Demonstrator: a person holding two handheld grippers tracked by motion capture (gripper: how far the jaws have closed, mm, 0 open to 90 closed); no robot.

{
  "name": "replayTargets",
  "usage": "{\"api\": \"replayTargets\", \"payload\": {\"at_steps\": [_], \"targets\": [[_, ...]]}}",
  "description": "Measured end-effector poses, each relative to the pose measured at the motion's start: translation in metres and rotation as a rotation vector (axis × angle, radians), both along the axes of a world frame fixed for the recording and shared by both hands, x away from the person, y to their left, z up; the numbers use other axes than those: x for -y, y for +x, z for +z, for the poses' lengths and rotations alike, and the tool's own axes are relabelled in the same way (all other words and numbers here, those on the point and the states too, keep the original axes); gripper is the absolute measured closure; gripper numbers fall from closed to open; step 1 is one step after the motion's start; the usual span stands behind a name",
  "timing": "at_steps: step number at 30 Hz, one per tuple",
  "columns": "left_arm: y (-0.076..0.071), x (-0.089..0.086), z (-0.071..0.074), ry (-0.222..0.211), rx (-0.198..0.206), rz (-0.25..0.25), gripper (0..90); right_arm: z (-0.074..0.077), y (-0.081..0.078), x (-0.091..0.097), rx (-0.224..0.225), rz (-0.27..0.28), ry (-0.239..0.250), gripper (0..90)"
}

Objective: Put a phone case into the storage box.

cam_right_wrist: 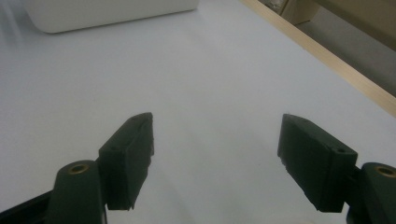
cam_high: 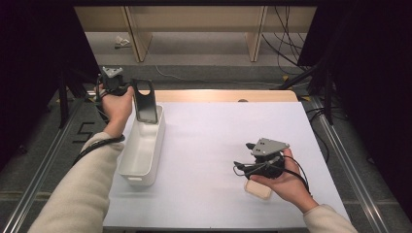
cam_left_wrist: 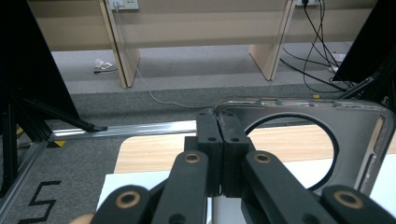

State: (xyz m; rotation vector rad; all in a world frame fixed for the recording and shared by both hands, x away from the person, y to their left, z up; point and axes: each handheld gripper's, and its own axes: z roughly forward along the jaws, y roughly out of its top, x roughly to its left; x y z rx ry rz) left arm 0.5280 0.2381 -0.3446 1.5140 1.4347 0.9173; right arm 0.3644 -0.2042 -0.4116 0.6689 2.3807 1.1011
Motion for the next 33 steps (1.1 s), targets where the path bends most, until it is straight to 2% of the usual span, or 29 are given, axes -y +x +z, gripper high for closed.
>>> {"api": "replayTargets", "payload": {"at_steps": [11, 23, 33], "targets": [[0.007, 0.004, -0.012, 0.021, -0.017, 0.013, 88.5, 0.000, 0.000, 0.000, 0.003, 0.002, 0.001, 27.9], [0.012, 0.008, -0.024, 0.052, -0.051, -0.001, 88.4, 0.000, 0.000, 0.000, 0.002, 0.004, 0.001, 27.9], [0.014, 0.008, -0.033, 0.057, -0.072, 0.004, 88.1, 0.001, 0.000, 0.000, 0.003, 0.004, 0.002, 27.9]]}}
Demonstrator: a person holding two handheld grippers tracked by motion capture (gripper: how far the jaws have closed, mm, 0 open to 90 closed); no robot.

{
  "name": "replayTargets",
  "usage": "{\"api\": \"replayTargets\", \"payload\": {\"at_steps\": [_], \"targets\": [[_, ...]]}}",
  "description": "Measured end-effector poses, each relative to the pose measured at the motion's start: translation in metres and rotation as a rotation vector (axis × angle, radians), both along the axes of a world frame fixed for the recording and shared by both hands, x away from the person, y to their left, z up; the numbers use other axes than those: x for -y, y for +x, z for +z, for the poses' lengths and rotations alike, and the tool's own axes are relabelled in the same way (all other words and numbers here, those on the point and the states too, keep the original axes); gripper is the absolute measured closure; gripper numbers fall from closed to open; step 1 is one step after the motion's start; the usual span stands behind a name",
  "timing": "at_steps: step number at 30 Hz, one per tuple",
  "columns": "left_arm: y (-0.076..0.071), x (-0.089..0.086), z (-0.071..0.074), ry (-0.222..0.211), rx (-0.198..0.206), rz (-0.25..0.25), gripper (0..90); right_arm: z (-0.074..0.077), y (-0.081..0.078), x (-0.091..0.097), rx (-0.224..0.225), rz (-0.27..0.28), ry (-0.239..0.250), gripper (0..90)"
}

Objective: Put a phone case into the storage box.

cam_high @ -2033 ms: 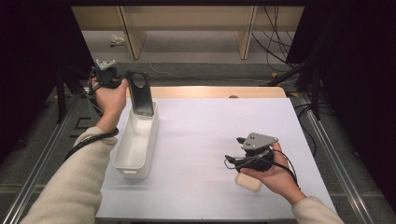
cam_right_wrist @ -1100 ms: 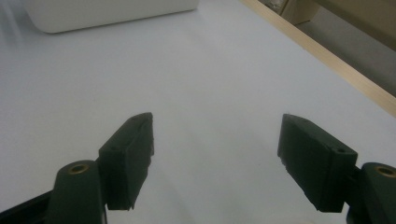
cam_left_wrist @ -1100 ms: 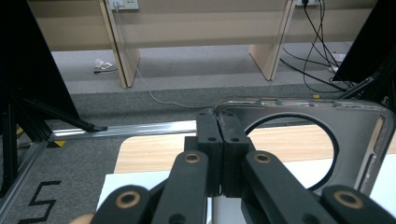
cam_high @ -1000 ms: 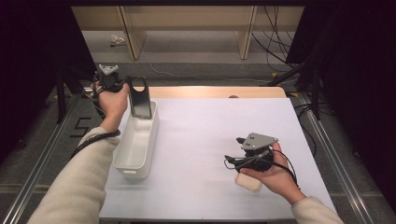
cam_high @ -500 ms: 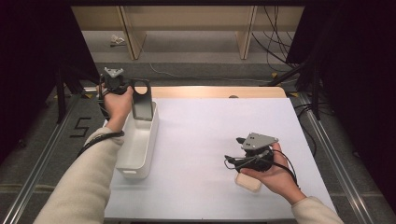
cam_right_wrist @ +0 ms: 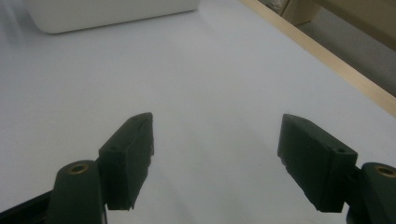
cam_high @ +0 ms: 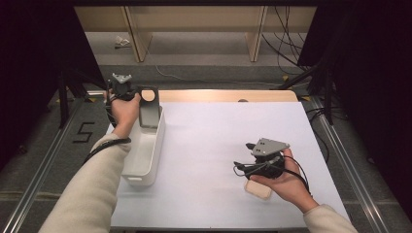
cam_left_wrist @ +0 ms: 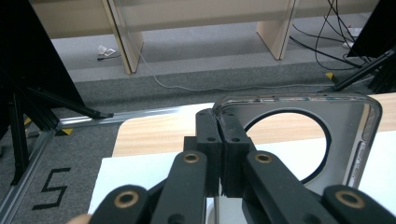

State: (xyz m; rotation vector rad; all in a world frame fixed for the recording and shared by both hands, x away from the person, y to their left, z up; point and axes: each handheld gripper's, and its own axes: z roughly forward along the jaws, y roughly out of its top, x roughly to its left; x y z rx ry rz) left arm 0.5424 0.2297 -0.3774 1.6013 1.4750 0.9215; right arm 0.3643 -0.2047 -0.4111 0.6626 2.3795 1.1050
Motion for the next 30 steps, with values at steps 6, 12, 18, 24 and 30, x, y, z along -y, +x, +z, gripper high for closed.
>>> {"api": "replayTargets", "payload": {"at_steps": [6, 12, 18, 24, 30], "targets": [[0.001, 0.001, -0.003, 0.010, -0.006, 0.000, 87.7, 0.000, 0.000, 0.000, -0.003, 0.000, 0.002, 27.9], [0.002, 0.000, -0.007, 0.013, -0.019, 0.001, 87.2, 0.000, 0.000, 0.000, -0.004, -0.001, 0.000, 27.9], [0.003, -0.001, -0.009, 0.019, -0.024, 0.004, 86.7, -0.001, 0.001, 0.000, -0.002, 0.001, 0.001, 27.9], [0.004, 0.000, -0.010, 0.023, -0.026, 0.003, 86.6, -0.001, 0.001, 0.000, -0.005, 0.001, 0.001, 27.9], [0.004, 0.001, -0.011, 0.030, -0.033, 0.007, 86.1, -0.001, 0.001, 0.000, -0.006, 0.001, 0.000, 27.9]]}}
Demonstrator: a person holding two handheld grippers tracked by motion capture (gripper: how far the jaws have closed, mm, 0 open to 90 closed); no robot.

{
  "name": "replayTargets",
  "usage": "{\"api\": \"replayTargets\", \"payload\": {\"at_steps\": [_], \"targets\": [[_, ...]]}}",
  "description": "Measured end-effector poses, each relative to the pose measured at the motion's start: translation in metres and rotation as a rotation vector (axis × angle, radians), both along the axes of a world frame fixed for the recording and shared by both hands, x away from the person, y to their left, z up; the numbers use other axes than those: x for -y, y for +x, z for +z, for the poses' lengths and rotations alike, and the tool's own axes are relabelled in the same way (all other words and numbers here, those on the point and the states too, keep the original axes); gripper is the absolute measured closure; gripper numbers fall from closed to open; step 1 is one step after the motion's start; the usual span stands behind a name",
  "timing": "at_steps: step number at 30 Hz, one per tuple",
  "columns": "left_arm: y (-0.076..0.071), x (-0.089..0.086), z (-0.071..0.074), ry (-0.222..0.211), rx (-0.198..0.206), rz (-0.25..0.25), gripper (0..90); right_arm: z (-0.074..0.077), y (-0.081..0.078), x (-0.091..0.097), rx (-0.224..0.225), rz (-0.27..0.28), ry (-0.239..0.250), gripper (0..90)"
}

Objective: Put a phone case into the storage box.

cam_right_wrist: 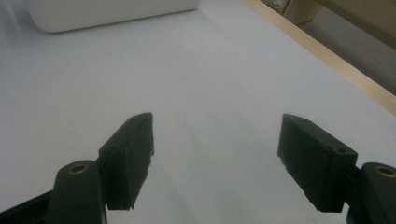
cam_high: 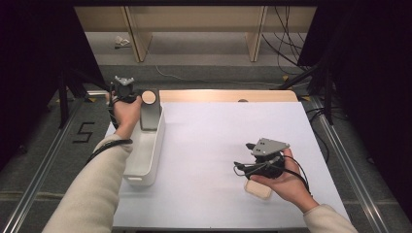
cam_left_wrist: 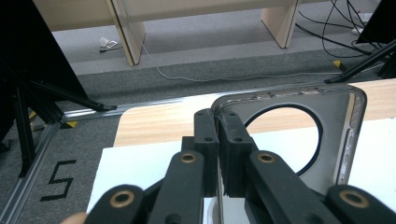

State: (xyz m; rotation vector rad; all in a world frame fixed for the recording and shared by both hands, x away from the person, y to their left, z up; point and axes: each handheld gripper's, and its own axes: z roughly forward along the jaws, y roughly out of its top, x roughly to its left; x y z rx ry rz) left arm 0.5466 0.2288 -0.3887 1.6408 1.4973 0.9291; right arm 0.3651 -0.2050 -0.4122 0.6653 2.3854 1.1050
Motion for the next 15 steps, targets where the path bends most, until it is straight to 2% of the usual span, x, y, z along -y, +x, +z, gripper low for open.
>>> {"api": "replayTargets", "payload": {"at_steps": [15], "targets": [[0.0013, -0.0009, -0.0046, 0.012, -0.024, -0.007, 84.1, -0.0001, 0.0000, 0.0000, 0.000, -0.001, 0.001, 27.9]]}}
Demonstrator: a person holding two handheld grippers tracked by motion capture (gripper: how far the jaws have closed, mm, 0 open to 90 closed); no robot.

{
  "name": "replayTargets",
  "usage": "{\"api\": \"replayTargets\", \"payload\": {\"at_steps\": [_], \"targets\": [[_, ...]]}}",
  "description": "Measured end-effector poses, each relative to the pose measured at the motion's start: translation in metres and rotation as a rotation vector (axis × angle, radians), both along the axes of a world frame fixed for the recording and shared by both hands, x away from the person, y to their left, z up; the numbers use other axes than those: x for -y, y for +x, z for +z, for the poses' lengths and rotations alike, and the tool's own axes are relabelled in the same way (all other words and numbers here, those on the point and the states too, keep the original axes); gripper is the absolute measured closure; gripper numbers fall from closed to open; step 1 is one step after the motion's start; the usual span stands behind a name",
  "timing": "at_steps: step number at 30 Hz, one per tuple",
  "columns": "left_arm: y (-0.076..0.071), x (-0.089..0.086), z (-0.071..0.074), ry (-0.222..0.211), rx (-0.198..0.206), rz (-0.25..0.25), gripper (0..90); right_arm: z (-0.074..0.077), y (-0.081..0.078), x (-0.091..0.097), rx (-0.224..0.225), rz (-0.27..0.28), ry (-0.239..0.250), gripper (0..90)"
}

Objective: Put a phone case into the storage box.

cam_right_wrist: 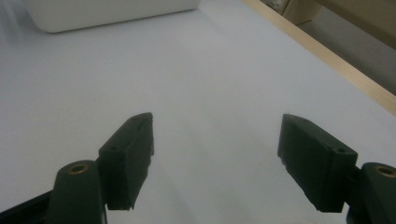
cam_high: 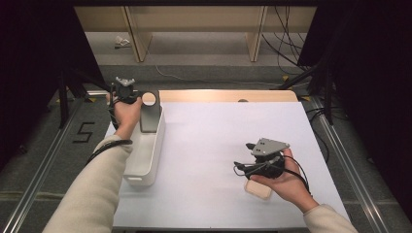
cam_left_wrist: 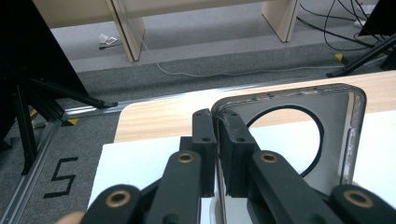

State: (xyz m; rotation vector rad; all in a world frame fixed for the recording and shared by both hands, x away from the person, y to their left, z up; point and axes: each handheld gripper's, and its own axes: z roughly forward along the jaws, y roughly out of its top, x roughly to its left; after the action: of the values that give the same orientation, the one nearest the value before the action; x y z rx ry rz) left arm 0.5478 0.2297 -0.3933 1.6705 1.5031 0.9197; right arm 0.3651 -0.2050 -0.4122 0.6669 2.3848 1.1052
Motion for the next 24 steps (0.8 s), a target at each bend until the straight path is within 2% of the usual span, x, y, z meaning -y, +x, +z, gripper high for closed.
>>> {"api": "replayTargets", "payload": {"at_steps": [4, 24], "targets": [[0.0006, 0.0000, -0.0018, -0.002, -0.013, -0.003, 83.3, -0.0002, 0.0002, 0.0000, 0.000, 0.001, 0.000, 27.9], [0.0022, -0.0004, -0.0036, 0.007, -0.027, -0.013, 82.9, -0.0002, 0.0003, 0.0001, 0.000, 0.001, -0.001, 27.9]]}}
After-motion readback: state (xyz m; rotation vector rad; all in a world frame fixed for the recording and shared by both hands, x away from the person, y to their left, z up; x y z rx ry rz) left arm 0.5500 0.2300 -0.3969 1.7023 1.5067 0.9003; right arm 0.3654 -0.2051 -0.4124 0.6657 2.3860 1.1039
